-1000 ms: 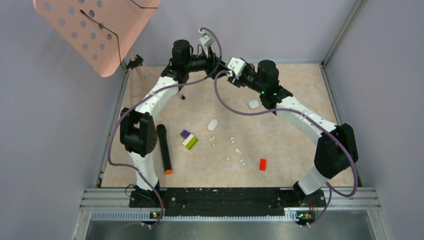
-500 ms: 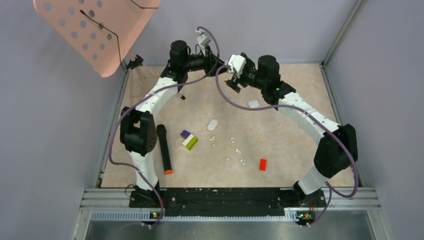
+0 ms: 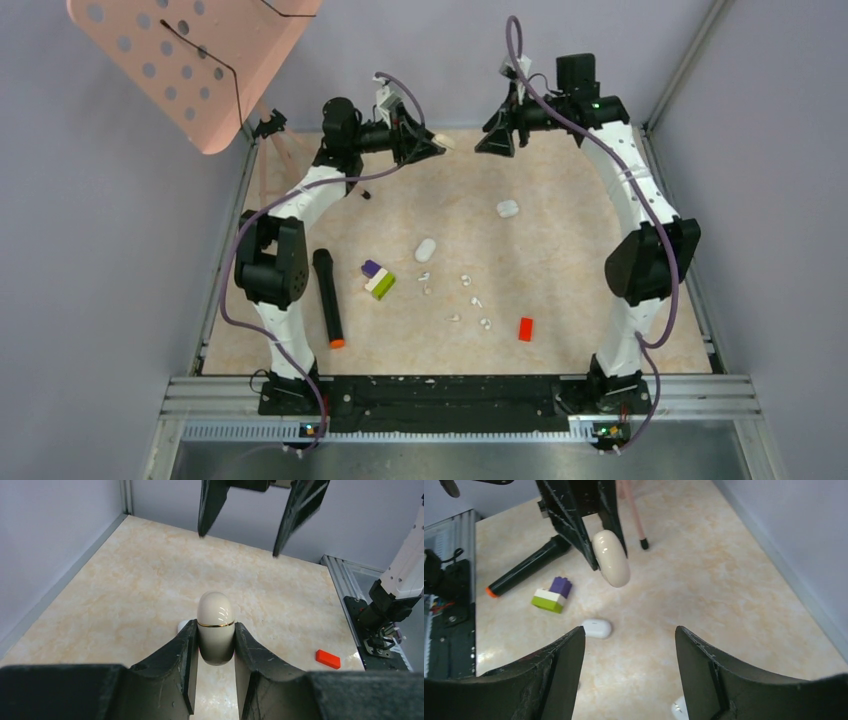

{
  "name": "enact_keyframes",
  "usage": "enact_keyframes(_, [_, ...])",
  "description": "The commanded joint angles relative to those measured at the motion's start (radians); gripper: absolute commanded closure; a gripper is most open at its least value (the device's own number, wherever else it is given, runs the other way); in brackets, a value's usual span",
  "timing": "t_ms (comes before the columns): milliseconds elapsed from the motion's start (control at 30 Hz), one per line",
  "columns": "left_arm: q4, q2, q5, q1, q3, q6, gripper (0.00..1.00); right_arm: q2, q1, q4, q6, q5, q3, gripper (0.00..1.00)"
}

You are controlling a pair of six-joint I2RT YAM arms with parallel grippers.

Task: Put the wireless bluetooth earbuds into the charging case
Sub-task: Pick up the charging case at the center of the board.

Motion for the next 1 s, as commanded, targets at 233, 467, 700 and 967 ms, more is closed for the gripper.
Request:
enact_keyframes(233, [0.165,-0.057,0.059,-0.017,0.025,-0.05,1.0,0.049,0.129,0.042,-0.007,-0.071,0.041,0.34])
enact_keyframes(467, [0.159,-0.055,0.057,-0.019,0.043,-0.052,1.0,0.073,0.138,0.059,-0.027,-0.042,0.047,0.39])
enact_keyframes(700, [0.146,-0.052,0.067,-0.022,0.05,-0.053,1.0,0.084,0.142,0.113,0.009,-0.049,0.043,0.45])
enact_keyframes(967, [0.132,-0.04,0.055,-0.023,0.058,-0.039,0.87,0.096,0.146,0.109,0.001,-0.082,0.05,0.81])
